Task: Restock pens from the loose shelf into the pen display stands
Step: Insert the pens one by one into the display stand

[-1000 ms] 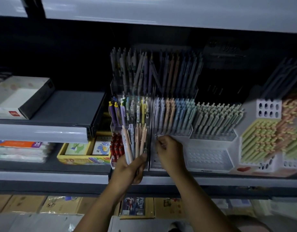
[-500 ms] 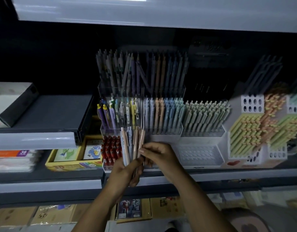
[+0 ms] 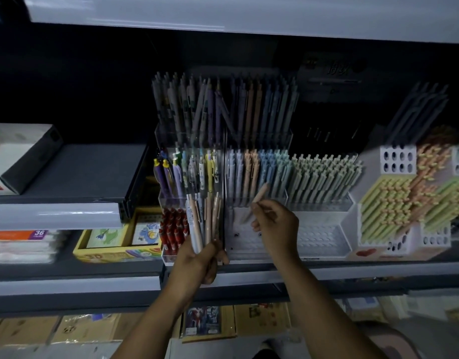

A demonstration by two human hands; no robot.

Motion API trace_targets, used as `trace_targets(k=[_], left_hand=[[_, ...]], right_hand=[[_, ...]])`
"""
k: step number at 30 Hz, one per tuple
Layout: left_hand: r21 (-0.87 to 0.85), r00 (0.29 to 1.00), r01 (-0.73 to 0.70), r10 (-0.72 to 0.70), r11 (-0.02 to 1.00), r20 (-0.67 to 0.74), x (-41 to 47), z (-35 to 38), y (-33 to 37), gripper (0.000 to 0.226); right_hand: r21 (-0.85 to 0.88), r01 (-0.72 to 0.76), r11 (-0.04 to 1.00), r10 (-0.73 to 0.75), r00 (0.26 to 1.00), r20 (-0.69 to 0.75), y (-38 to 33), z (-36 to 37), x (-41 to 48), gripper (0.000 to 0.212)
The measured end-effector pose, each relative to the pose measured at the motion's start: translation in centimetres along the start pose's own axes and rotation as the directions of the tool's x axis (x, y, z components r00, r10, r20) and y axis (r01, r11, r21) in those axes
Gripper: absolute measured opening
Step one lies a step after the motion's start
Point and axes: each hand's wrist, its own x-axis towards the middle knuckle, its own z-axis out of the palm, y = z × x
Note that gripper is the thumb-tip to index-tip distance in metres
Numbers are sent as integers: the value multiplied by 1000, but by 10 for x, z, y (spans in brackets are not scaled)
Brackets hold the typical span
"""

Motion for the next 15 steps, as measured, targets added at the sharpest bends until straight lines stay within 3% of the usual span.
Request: trace_targets(k=[6, 15], left_hand=[[-25, 999, 30, -31, 999, -38, -2, -1, 11, 40], [-74, 990, -16, 6, 997, -144, 3, -4, 11, 24]], right_hand=[[-258, 143, 956, -135, 990, 46, 30, 12, 1, 11], [-384, 174, 907, -152, 985, 87, 42, 12, -2, 16]])
